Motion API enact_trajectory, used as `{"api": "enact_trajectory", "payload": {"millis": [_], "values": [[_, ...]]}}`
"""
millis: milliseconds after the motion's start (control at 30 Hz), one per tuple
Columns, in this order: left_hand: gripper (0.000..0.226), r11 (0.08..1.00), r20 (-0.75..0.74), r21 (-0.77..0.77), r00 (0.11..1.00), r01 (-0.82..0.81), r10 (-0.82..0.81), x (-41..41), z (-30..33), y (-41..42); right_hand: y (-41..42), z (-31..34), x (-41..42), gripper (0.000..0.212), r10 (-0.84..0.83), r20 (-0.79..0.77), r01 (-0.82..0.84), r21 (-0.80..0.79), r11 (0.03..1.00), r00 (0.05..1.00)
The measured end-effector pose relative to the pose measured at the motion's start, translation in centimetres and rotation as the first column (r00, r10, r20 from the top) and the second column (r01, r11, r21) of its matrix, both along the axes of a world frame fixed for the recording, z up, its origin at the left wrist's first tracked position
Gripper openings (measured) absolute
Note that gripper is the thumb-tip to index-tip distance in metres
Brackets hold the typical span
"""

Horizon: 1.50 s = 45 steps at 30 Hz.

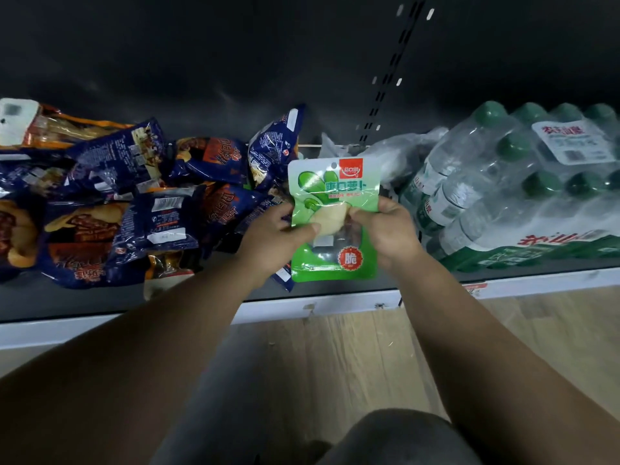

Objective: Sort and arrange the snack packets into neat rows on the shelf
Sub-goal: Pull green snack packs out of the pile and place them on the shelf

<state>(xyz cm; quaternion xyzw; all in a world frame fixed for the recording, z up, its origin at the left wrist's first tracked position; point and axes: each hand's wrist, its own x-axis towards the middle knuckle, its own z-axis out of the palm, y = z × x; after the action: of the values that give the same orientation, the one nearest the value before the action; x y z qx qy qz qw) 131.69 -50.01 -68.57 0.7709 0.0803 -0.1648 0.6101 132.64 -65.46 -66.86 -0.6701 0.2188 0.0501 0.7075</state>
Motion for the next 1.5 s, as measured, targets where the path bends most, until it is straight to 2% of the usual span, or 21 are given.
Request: {"api": "enact_trajectory", "payload": {"millis": [133,233,467,633,700,733,833,933,1100,1367,1500], "values": [[0.033,0.995,-0.022,-0.076,0.998,-0.068,0.066,-0.3,-1.0,-1.3,-0.8,0.2,0.1,0.016,0.02,-0.017,-0.02,0.002,1.0,1.0],[0.027,0.99,-0.037,-0.119,0.997,-0.071,0.067,-0.1,-1.2,-1.9,-1.6,-0.3,0.2,0.013,0.044,-0.052,-0.048,-0.075,0.996,0.998],[0.021,0.985,-0.084,-0.137,0.992,-0.101,0.09,0.1,-2.5,-3.2,-2.5,-0.8,-0.2,0.014,0.061,-0.086,-0.067,-0.068,0.995,0.994],[0.011,0.991,-0.121,-0.035,0.985,-0.131,0.126,0.5,-4.1,-4.5,-3.0,-2.1,0.3,0.02,0.043,-0.099,-0.061,-0.187,0.98,0.994],[0.017,0.994,-0.143,0.039,0.984,-0.1,0.105,0.5,-4.7,-4.7,-3.5,-3.1,0.7,0.023,0.009,-0.109,-0.034,-0.235,0.971,0.994],[0.027,0.994,-0.145,0.102,0.988,-0.048,0.062,0.5,-4.8,-4.7,-3.9,-3.8,1.0,0.024,-0.013,-0.127,-0.022,-0.27,0.962,0.992],[0.053,0.957,-0.127,0.281,0.991,0.079,-0.045,0.7,-5.0,-4.1,-5.3,-5.9,1.6,0.02,-0.059,-0.238,-0.061,-0.468,0.882,0.969],[0.054,0.916,-0.116,0.396,0.993,0.068,-0.024,1.5,-5.2,-2.6,-6.1,-7.2,2.0,0.025,-0.041,-0.313,-0.163,-0.598,0.784,0.949],[0.062,0.805,-0.146,0.591,0.988,0.048,0.048,2.1,-5.6,1.9,-5.4,-7.5,3.1,0.026,-0.052,-0.33,-0.198,-0.679,0.707,0.943],[0.054,0.853,-0.099,0.516,0.983,-0.082,0.154,1.8,-5.8,2.0,-3.7,-8.2,3.1,0.048,-0.142,-0.361,-0.224,-0.795,0.564,0.922],[0.047,0.888,-0.091,0.445,0.98,-0.117,0.175,1.8,-5.2,1.4,-2.6,-8.1,3.6,0.054,-0.107,-0.344,-0.244,-0.822,0.515,0.933]]}}
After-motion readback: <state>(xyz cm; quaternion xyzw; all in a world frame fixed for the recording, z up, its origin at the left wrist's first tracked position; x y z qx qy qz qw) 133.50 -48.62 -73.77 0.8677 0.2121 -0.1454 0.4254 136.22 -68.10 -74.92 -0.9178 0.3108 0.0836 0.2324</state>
